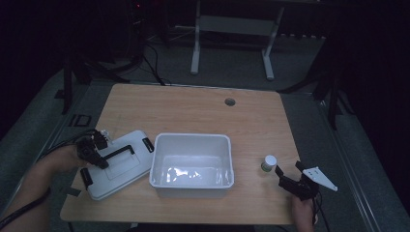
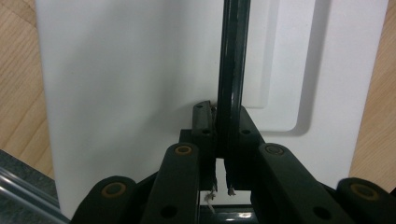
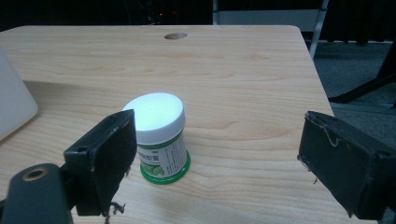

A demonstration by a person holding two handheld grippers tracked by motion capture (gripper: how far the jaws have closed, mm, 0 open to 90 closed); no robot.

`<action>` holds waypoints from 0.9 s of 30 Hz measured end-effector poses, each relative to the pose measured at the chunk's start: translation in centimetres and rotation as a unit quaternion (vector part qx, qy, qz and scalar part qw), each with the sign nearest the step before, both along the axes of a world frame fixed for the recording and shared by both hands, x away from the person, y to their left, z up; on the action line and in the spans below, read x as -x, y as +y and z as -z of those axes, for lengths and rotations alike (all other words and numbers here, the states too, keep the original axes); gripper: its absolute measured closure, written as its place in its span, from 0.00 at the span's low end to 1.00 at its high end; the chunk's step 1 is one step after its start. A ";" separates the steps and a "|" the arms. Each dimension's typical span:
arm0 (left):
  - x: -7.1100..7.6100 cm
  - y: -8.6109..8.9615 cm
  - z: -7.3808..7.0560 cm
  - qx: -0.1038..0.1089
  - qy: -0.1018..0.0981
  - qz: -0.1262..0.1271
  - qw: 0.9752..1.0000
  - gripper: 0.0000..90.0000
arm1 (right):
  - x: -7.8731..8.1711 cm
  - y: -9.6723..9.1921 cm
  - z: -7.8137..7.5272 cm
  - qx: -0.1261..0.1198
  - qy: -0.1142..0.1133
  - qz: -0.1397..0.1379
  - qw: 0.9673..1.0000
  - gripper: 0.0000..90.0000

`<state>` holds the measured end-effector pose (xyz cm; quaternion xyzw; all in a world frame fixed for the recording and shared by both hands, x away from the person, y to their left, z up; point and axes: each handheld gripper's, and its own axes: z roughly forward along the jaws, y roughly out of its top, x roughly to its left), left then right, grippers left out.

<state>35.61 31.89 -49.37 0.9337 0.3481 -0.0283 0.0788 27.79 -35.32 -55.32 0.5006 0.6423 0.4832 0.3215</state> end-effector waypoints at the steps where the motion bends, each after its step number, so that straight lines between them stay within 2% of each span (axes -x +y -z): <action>1: 0.0 0.1 0.0 0.004 0.000 -0.002 1.000 0.92 | 0.0 0.0 0.0 0.000 0.000 0.000 1.000 0.12; 2: 0.0 0.2 0.0 0.007 -0.004 -0.003 1.000 0.91 | 0.0 0.0 0.0 0.001 0.000 0.000 1.000 0.12; 5: -0.1 0.1 -0.1 0.022 0.000 -0.014 1.000 0.68 | 0.0 0.0 0.0 0.002 0.000 0.000 1.000 0.12; 7: -0.1 -0.3 0.0 0.010 -0.006 -0.013 1.000 0.59 | 0.0 0.0 0.0 0.003 0.000 0.000 1.000 0.12; 8: -0.1 -0.3 0.0 0.010 -0.006 -0.013 1.000 0.51 | 0.0 0.0 0.0 0.003 0.000 0.000 1.000 0.12; 9: -0.2 -0.3 0.0 0.006 -0.005 -0.013 1.000 0.51 | 0.0 0.1 0.0 0.004 0.000 0.000 1.000 0.12; 11: -0.1 -0.6 -0.1 -0.013 -0.017 -0.014 1.000 0.48 | 0.0 0.1 0.0 0.005 0.001 0.000 1.000 0.12; 13: -0.2 -0.6 -0.3 -0.022 -0.021 -0.016 0.999 0.42 | 0.0 0.1 0.0 0.006 0.003 0.000 1.000 0.12; 17: -0.1 -0.6 -0.6 -0.041 -0.020 -0.017 0.999 0.41 | -0.1 -0.2 -0.2 -0.002 0.012 -0.006 1.000 0.12; 23: 0.1 -0.5 -1.1 -0.045 -0.013 -0.012 0.999 0.39 | -0.4 -0.5 -0.4 0.008 0.044 -0.023 0.999 0.12; 27: 0.3 -0.4 -1.4 -0.052 -0.008 -0.014 0.999 0.39 | -0.7 -0.7 -0.5 0.008 0.081 -0.047 0.996 0.12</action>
